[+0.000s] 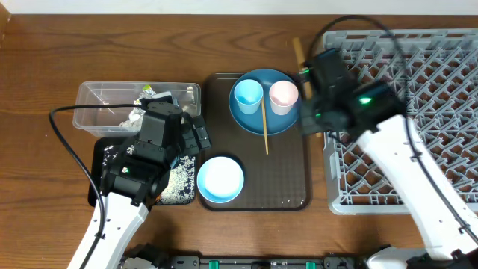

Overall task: Sort waste into correct bins and load items into the dishwasher rack
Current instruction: 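Grasp one chopstick with the right gripper and carry it to the rack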

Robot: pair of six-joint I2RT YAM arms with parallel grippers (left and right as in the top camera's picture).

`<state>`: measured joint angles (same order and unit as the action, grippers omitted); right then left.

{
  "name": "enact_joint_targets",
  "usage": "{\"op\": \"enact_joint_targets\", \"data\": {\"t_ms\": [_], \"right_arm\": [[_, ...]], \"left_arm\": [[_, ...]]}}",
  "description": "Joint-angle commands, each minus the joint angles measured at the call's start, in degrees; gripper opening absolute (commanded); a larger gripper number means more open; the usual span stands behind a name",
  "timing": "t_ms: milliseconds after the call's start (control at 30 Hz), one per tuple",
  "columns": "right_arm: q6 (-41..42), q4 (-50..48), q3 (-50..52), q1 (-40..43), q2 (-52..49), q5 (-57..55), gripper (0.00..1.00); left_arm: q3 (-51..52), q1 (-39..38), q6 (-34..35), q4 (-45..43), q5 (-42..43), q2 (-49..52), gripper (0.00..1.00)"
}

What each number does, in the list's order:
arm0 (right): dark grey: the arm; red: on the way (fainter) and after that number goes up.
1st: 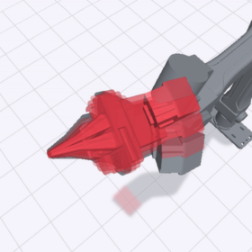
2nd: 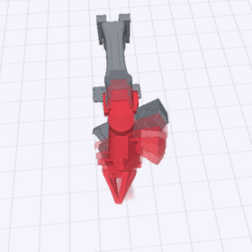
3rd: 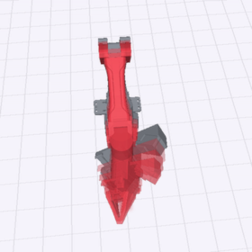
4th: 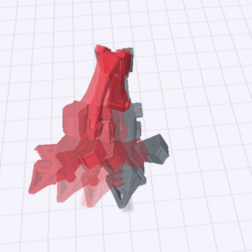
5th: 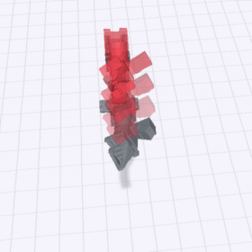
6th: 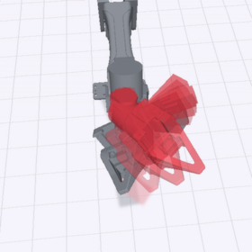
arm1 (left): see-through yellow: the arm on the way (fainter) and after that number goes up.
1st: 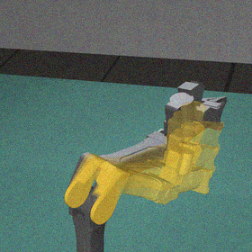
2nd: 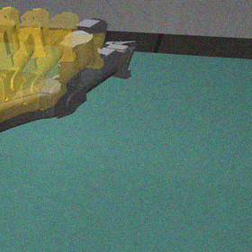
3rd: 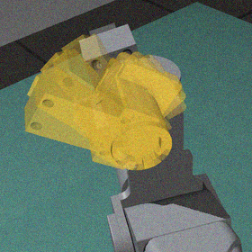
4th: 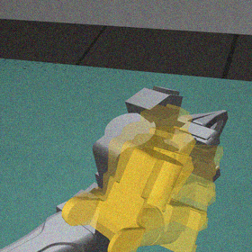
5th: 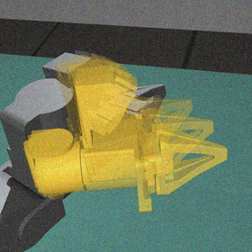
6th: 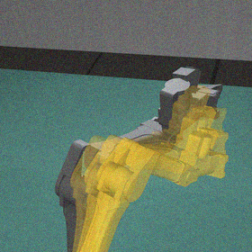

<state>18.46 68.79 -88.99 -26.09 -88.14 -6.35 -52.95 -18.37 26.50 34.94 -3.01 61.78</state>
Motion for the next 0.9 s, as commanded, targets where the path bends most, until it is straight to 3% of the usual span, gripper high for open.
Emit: {"op": "enact_joint_targets", "data": {"t_ms": [0, 300, 600, 867], "right_arm": [[-3.17, 1.09, -0.33, 5.14, 0.59, -4.17, 0.01], [-11.82, 1.68, 0.35, 13.99, 0.37, -3.21, 0.01], [-11.91, 0.87, 2.27, 15.52, 0.24, -2.64, 0.01], [-11.67, -7.61, 11.82, 15.56, 0.24, 0.81, 0.01]], "left_arm": [[-0.92, 0.31, -0.98, 0.15, -0.70, 0.07, 0.98], [-0.92, 0.31, -0.98, 0.15, -0.70, 0.07, 0.98], [-0.92, 0.31, -0.98, 0.15, -0.70, 0.07, 0.98], [-0.92, 0.31, -0.98, 0.15, -0.70, 0.07, 0.98]]}}
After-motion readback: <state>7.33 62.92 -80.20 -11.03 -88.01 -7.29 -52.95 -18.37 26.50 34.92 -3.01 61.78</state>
